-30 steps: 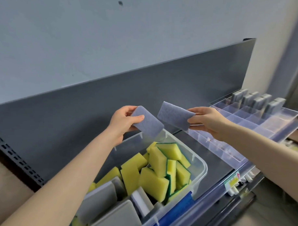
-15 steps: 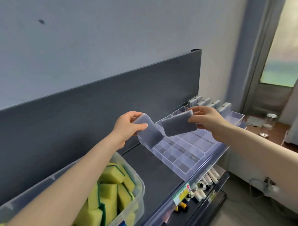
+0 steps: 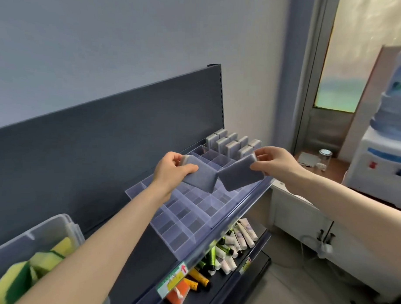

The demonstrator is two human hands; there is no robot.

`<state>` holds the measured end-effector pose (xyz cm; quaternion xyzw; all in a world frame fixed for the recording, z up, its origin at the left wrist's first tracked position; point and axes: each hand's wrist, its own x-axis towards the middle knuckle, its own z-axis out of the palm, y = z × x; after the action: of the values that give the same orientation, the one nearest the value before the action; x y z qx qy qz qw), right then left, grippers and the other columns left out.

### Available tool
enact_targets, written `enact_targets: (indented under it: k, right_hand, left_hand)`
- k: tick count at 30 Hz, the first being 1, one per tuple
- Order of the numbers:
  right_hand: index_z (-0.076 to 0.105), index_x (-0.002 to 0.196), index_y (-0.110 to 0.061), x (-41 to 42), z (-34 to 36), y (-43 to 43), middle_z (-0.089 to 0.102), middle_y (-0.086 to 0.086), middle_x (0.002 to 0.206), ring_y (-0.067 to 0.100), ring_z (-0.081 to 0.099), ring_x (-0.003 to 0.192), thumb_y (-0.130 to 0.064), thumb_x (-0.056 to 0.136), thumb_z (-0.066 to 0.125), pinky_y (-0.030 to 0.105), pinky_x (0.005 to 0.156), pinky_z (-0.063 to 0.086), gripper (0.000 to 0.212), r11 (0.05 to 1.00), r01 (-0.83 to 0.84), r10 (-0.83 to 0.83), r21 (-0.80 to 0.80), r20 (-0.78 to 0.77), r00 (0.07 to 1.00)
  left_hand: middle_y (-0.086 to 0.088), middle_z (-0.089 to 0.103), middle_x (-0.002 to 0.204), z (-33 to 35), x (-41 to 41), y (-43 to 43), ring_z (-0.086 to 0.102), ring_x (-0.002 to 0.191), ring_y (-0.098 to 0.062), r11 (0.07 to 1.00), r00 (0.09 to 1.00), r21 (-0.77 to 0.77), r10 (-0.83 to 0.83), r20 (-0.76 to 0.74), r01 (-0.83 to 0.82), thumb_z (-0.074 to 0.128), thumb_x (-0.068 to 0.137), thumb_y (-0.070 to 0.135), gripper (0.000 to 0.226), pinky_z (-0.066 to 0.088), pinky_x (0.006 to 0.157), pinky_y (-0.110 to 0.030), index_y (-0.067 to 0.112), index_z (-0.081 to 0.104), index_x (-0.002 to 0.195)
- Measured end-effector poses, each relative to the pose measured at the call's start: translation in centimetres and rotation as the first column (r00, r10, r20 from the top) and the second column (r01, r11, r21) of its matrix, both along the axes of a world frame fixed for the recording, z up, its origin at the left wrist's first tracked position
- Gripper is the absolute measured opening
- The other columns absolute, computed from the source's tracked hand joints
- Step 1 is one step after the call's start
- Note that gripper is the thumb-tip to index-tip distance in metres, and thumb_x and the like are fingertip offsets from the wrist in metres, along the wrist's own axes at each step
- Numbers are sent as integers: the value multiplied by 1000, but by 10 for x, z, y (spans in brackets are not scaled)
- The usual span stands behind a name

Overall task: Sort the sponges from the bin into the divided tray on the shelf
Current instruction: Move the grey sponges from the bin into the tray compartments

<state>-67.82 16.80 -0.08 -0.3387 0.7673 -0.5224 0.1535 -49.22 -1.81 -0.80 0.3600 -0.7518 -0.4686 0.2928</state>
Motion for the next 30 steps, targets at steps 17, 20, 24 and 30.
enact_targets:
  k: [17,20,24,30]
  right_hand:
    - [60,96,-28,-127,-24,-34,64,-9,85,10,61,80,-13,79,70,17,65,49,25,1000,20,-20,-3,38,999]
    - [63,102,-26,-152,-18,-52,67,-2,95,15,63,87,-11,77,71,19,68,51,30,1000,-22,22,19,1,1000]
    - [66,105,-26,-183,-9,-69,68,-3,95,16,64,87,-12,75,70,27,77,54,34,997,-49,56,65,-102,993]
    - [67,109,-22,-236,1,-83,66,-5,96,13,60,85,-9,74,68,23,76,44,37,987,-35,84,155,-320,944]
  left_hand:
    - [7,64,98,-44,-146,-35,62,89,-11,985,974,0,-168,150,170,82,63,29,54,53,72,-29,24,53,108]
    - [13,62,101,-47,-172,-51,61,91,-6,962,936,-27,-258,239,272,81,66,35,62,52,74,-28,29,47,117]
    - [7,64,108,-44,-209,-67,61,97,-13,964,948,-38,-250,195,262,69,77,52,50,54,70,-25,24,56,118]
    - [14,68,88,-38,-240,-85,64,86,-11,982,975,-87,-151,165,167,76,69,40,26,54,70,-31,34,65,91]
